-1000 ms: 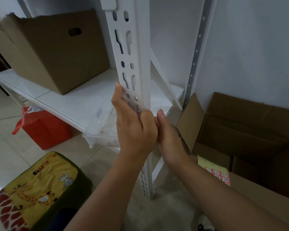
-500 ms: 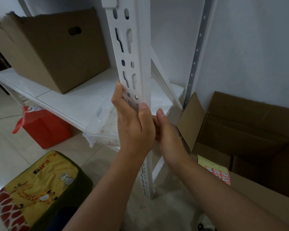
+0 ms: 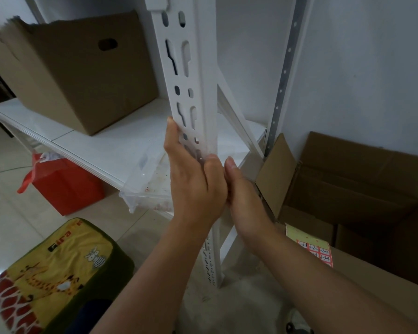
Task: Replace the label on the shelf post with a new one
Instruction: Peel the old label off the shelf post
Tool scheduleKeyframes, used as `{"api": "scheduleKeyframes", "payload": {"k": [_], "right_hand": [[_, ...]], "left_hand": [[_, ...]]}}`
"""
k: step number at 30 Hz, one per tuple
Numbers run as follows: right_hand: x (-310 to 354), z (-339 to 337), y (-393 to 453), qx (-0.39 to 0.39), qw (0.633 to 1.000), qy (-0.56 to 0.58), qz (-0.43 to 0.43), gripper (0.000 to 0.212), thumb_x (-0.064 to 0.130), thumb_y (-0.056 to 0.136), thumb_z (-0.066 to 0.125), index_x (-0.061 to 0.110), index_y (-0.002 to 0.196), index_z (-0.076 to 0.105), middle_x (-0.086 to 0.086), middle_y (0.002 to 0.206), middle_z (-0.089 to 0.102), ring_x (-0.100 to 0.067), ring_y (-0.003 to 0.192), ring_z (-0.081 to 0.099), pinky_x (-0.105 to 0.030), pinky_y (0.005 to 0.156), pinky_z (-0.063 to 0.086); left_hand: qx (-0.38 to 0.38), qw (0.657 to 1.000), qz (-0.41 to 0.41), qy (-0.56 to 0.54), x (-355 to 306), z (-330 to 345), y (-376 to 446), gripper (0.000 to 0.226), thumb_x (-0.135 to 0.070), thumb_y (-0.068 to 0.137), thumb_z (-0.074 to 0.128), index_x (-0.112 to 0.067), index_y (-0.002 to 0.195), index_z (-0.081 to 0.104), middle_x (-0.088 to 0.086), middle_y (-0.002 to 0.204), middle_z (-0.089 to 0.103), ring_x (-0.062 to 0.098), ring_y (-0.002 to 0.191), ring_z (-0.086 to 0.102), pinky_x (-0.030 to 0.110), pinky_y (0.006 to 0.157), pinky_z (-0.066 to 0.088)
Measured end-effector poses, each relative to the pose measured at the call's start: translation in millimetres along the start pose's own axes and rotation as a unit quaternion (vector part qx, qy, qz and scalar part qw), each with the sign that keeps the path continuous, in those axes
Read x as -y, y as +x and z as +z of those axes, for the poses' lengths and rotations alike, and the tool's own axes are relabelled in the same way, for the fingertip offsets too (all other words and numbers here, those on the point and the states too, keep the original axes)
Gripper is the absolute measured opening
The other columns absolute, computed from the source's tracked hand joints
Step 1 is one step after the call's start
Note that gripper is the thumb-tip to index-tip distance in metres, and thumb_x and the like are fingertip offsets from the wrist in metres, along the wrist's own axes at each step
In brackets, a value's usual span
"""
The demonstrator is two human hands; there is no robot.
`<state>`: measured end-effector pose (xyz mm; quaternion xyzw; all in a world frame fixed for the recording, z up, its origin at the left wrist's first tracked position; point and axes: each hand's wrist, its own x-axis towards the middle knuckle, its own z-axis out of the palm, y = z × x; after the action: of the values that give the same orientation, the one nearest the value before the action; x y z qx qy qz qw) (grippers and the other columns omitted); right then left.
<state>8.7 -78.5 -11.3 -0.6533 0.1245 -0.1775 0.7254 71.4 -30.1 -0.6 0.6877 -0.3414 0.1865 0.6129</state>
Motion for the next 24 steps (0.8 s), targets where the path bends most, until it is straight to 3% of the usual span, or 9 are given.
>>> {"api": "scheduleKeyframes", "payload": {"k": [4, 6, 9, 11, 13, 14, 17, 19, 24], "right_hand": [[0, -1, 0, -0.002, 1.000, 0.001, 0.001, 0.044, 0.051, 0.094, 0.024, 0.036, 0.102, 0.065, 0.019, 0.095, 0.073, 0.007, 0.099, 0.063, -0.009, 0.079, 0.048], [-1, -1, 0, -0.001, 1.000, 0.006, 0.001, 0.045, 0.047, 0.098, 0.023, 0.033, 0.107, 0.065, 0.015, 0.098, 0.073, 0.006, 0.101, 0.064, -0.010, 0.081, 0.049], [-1, -1, 0, 0.008, 1.000, 0.012, 0.002, 0.048, 0.046, 0.099, 0.022, 0.028, 0.114, 0.063, 0.014, 0.102, 0.071, 0.006, 0.102, 0.063, -0.008, 0.081, 0.048], [-1, -1, -1, 0.013, 1.000, 0.015, 0.000, 0.049, 0.050, 0.095, 0.024, 0.028, 0.113, 0.063, 0.019, 0.097, 0.072, 0.008, 0.100, 0.063, -0.006, 0.078, 0.047], [-1, -1, -1, 0.014, 1.000, 0.016, -0.006, 0.054, 0.055, 0.086, 0.026, 0.027, 0.112, 0.063, 0.021, 0.094, 0.071, 0.008, 0.100, 0.063, -0.005, 0.078, 0.046], [-1, -1, -1, 0.013, 1.000, 0.017, -0.010, 0.057, 0.056, 0.083, 0.027, 0.026, 0.114, 0.063, 0.019, 0.095, 0.071, 0.007, 0.101, 0.063, -0.006, 0.079, 0.046], [0, 0, -1, 0.010, 1.000, 0.021, -0.015, 0.056, 0.057, 0.082, 0.027, 0.026, 0.113, 0.064, 0.017, 0.097, 0.072, 0.005, 0.103, 0.063, -0.007, 0.081, 0.047], [0, 0, -1, 0.006, 1.000, 0.020, -0.015, 0.051, 0.056, 0.083, 0.027, 0.030, 0.107, 0.064, 0.020, 0.094, 0.073, 0.006, 0.101, 0.063, -0.007, 0.079, 0.047], [1, 0, -1, 0.004, 1.000, 0.020, -0.017, 0.053, 0.055, 0.082, 0.027, 0.028, 0.109, 0.064, 0.020, 0.092, 0.072, 0.009, 0.098, 0.063, -0.004, 0.076, 0.046]], "left_hand": [[0.005, 1.000, -0.010, 0.015, -2, -1, -2, 0.074, -0.009, 0.085, 0.042, -0.006, 0.149, 0.006, 0.008, 0.151, 0.025, 0.024, 0.116, 0.051, 0.036, 0.090, 0.052], [0.008, 1.000, -0.001, 0.019, -2, -1, -2, 0.075, -0.009, 0.085, 0.042, -0.004, 0.149, 0.005, 0.008, 0.153, 0.023, 0.029, 0.120, 0.049, 0.037, 0.094, 0.051], [0.013, 1.000, 0.014, 0.021, 0, -2, -2, 0.078, -0.006, 0.083, 0.044, 0.000, 0.149, 0.003, -0.002, 0.146, 0.020, 0.013, 0.127, 0.041, 0.014, 0.099, 0.040], [0.022, 0.999, 0.024, 0.012, 1, -4, -2, 0.079, -0.009, 0.082, 0.043, 0.002, 0.149, 0.002, -0.003, 0.146, 0.020, 0.008, 0.129, 0.040, 0.018, 0.102, 0.041], [0.031, 0.999, 0.033, 0.010, 2, -6, -3, 0.080, -0.017, 0.082, 0.040, 0.001, 0.150, 0.001, 0.006, 0.152, 0.020, 0.022, 0.132, 0.040, 0.034, 0.102, 0.044], [0.033, 0.999, 0.036, 0.009, 3, -6, -3, 0.081, -0.018, 0.081, 0.039, 0.001, 0.150, 0.001, 0.009, 0.154, 0.018, 0.023, 0.135, 0.037, 0.033, 0.104, 0.043], [0.030, 0.999, 0.042, 0.008, 7, -5, -2, 0.079, -0.010, 0.081, 0.043, 0.007, 0.148, 0.003, 0.002, 0.148, 0.016, -0.011, 0.132, 0.025, 0.008, 0.104, 0.030], [0.030, 0.999, 0.040, 0.005, 8, -3, -3, 0.076, -0.002, 0.082, 0.045, 0.011, 0.146, 0.006, 0.001, 0.144, 0.017, -0.024, 0.124, 0.024, 0.001, 0.098, 0.028], [0.038, 0.998, 0.046, 0.000, 15, -3, -3, 0.077, -0.001, 0.084, 0.043, 0.009, 0.147, 0.000, -0.005, 0.147, 0.008, -0.024, 0.129, 0.014, 0.003, 0.103, 0.022]]}}
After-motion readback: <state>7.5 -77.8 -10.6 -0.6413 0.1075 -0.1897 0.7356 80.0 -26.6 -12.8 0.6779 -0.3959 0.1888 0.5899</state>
